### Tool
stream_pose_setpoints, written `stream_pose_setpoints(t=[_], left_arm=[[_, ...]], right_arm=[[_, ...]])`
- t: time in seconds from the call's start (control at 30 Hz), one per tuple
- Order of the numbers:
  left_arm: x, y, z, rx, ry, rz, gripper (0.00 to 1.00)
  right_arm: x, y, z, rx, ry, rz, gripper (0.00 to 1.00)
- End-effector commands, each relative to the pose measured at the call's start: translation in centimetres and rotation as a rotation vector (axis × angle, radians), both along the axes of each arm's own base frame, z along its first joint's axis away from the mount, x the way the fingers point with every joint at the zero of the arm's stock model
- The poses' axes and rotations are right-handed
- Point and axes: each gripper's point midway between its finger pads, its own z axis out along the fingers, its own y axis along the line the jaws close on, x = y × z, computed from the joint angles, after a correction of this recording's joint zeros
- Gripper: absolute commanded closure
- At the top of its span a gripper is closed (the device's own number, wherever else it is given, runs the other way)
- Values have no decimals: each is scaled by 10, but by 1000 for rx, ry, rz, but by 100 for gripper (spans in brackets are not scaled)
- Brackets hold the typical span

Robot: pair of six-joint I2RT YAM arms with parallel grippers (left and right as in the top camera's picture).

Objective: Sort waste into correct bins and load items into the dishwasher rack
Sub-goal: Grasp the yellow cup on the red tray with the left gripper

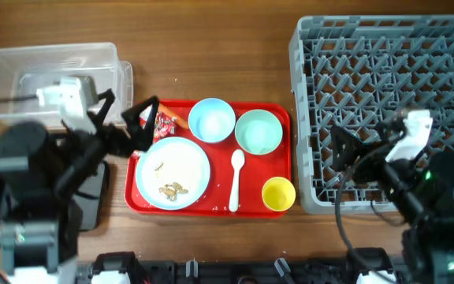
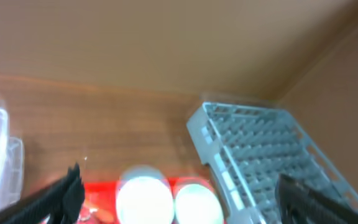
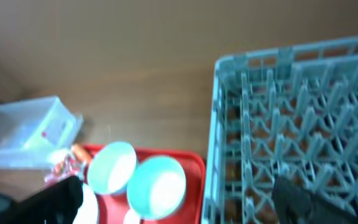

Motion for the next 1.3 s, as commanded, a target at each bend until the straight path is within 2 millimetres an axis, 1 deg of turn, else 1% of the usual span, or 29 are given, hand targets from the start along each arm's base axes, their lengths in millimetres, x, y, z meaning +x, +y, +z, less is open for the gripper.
stream_pose_setpoints(t=[0.0, 0.07, 0.13, 0.17, 0.2, 0.27, 0.3, 0.37, 0.43, 0.5, 0.57, 0.63, 0.73, 0.8, 0.83, 0.9, 0.93, 0.97, 1.07, 1.1, 1.27], left_arm=[[17, -15, 17, -75, 101, -91, 0], [18, -21, 6, -149, 193, -106, 0], [20, -25, -1, -172, 232, -127, 0], [21, -27, -7, -173, 259, -134, 0], [19, -34, -17, -167, 302, -155, 0], [11, -53, -41, -120, 390, -226, 0], [7, -63, -54, -86, 438, -251, 0], [-4, -88, -89, 23, 556, -298, 0], [-14, -116, -117, 136, 626, -354, 0], [-26, -147, -145, 259, 666, -421, 0], [-40, -172, -170, 366, 696, -482, 0], [-52, -188, -197, 483, 723, -511, 2], [-57, -199, -223, 607, 724, -510, 9], [-58, -212, -233, 618, 712, -536, 12], [-59, -218, -236, 620, 705, -547, 17], [-62, -229, -247, 633, 703, -569, 29], [-63, -231, -252, 642, 710, -577, 38], [-64, -234, -258, 650, 717, -581, 44], [-62, -237, -269, 659, 731, -581, 57], [-63, -237, -273, 662, 741, -584, 57], [-66, -237, -274, 665, 750, -593, 55]], right_arm=[[10, 21, 33, 55, 16, 116, 0], [11, 27, 32, 75, 36, 151, 0], [14, 22, 25, 70, 67, 116, 0], [15, 17, 22, 79, 88, 73, 0], [16, 7, 16, 97, 122, -10, 0], [16, -15, 5, 93, 174, -160, 0], [14, -23, -1, 84, 198, -210, 0], [7, -35, -17, 62, 273, -293, 0], [3, -39, -31, 53, 344, -323, 0], [3, -39, -44, 42, 405, -325, 0], [3, -39, -55, 32, 460, -327, 0], [6, -39, -64, 24, 502, -328, 0], [10, -38, -71, 20, 532, -326, 0], [12, -38, -75, 17, 546, -326, 0], [13, -38, -76, 16, 551, -326, 0], [13, -38, -77, 15, 559, -326, 0], [13, -38, -78, 14, 559, -326, 0], [13, -38, -78, 14, 559, -326, 0], [13, -38, -78, 14, 559, -326, 0], [13, -38, -78, 14, 558, -327, 0], [13, -38, -78, 14, 559, -326, 0]])
